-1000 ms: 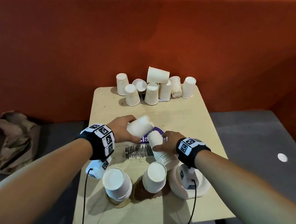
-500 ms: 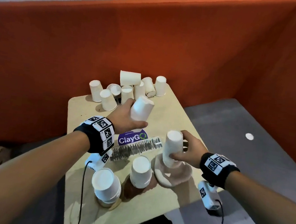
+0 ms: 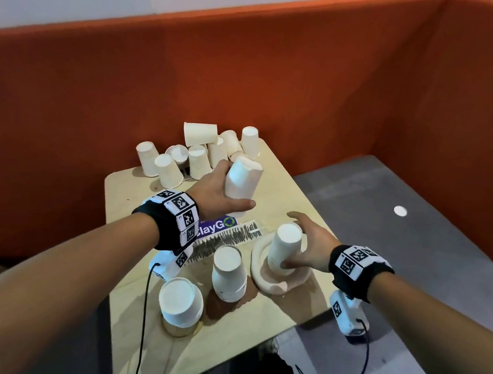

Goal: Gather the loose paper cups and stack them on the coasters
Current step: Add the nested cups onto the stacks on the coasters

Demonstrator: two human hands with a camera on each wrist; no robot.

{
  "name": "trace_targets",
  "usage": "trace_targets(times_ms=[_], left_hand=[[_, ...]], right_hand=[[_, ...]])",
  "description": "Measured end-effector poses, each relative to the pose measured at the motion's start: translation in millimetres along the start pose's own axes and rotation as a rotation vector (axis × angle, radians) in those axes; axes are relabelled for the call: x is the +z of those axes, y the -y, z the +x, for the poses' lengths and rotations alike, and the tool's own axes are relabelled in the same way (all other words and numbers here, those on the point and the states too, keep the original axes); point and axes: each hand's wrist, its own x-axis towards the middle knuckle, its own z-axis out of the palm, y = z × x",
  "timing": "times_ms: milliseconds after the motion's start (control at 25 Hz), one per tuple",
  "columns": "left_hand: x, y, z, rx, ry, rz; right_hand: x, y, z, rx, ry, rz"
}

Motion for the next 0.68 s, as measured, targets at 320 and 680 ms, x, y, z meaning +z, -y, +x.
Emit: trace_targets(times_ms=[320, 680], left_hand=[[-33.1, 11.2, 4.6, -0.01, -0.021, 0.102], [-75.8, -19.6, -38.7, 0.056, 0.076, 0.366]], right_hand=[[-14.0, 81.4, -0.9, -0.348, -0.181, -0.033], [-33.5, 128.9, -9.7, -0.477, -0.173, 0.204]])
